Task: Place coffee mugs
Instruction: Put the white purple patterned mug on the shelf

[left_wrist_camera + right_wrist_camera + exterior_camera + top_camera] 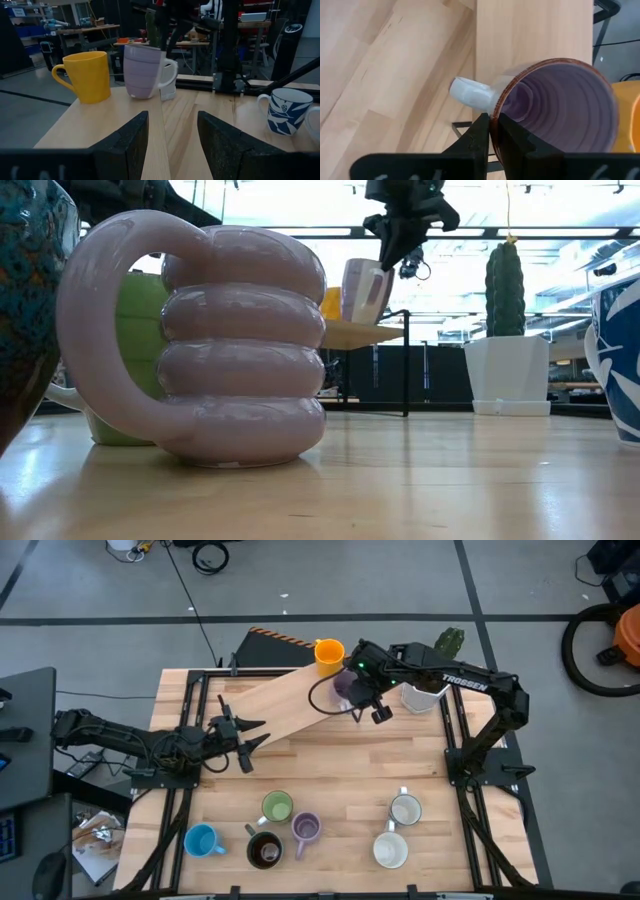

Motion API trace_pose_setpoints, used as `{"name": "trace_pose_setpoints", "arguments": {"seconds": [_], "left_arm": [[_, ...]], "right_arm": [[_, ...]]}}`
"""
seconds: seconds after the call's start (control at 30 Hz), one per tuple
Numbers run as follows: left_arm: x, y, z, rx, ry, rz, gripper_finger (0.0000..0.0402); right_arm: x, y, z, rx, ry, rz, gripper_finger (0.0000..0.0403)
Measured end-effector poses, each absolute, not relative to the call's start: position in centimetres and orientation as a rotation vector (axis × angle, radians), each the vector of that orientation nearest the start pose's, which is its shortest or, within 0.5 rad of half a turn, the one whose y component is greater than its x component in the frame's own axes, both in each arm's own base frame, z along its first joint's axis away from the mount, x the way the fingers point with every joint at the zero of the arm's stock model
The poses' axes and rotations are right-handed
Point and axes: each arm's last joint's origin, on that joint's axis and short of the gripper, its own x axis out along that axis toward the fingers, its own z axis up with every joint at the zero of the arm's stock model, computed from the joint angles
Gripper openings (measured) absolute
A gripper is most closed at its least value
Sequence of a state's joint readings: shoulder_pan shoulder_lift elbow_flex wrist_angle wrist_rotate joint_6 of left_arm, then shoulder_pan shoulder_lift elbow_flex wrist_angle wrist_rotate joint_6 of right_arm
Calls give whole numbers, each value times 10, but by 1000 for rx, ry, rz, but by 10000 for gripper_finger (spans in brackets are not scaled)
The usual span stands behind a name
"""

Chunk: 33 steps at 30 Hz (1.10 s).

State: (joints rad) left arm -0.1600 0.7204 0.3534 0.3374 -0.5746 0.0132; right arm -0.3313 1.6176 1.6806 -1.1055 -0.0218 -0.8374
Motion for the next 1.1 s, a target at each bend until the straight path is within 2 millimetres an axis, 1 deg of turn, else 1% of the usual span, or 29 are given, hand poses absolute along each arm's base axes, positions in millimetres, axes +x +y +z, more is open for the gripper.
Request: {"name": "trace_pose_setpoints", "arguments": {"seconds": [0.23, 0.33, 0.63, 0.77, 0.93, 1.1], "left_arm": [[164, -11, 243, 23, 30, 414, 176], [164, -11, 243, 23, 30, 414, 176], [164, -11, 243, 23, 31, 415, 176], [164, -11, 243, 23, 31, 415, 176], [164, -11, 243, 24, 31, 415, 176], [164, -11, 243, 23, 31, 414, 176]], "right_arm": [[305, -104, 359, -566, 1062, 150, 45], [305, -105, 360, -563, 1066, 135, 54], [306, -106, 360, -562, 1075, 80, 121], [307, -107, 361, -551, 1077, 46, 140], [307, -107, 361, -554, 1084, 31, 143], [307, -110, 362, -553, 1105, -62, 141]]}}
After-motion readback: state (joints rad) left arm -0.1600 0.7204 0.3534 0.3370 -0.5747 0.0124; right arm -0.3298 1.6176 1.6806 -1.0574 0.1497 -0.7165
